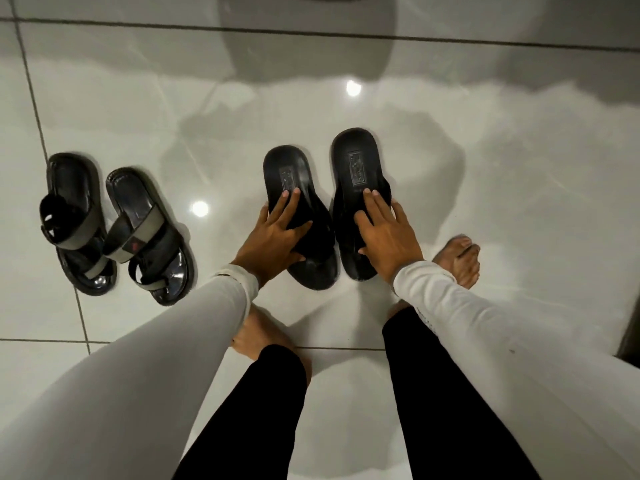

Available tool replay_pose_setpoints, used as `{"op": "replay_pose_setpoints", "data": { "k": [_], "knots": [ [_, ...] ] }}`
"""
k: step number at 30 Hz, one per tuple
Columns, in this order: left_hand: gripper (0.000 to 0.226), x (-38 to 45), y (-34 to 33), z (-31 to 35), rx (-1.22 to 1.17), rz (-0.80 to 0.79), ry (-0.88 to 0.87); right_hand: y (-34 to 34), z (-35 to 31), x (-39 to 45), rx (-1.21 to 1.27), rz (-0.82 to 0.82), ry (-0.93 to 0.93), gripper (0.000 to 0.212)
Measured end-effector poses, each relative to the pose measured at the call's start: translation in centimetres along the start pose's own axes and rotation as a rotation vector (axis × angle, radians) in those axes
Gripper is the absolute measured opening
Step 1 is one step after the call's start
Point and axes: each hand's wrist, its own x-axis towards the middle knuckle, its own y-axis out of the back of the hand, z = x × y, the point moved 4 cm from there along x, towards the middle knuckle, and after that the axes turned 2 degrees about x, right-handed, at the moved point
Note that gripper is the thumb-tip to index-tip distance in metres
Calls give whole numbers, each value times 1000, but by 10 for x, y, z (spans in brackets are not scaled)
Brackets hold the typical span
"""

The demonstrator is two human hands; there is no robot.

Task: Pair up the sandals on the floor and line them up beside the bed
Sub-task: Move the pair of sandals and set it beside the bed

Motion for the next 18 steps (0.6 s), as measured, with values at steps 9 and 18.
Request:
{"op": "replay_pose_setpoints", "data": {
  "k": [9,18],
  "knots": [
    [114,70,31,53,18,13,38,10,70,-3,71,-12,-158,106],
    [121,171,84,129,121,25,-64,54,183,-4,75,1,-229,108]
  ]
}}
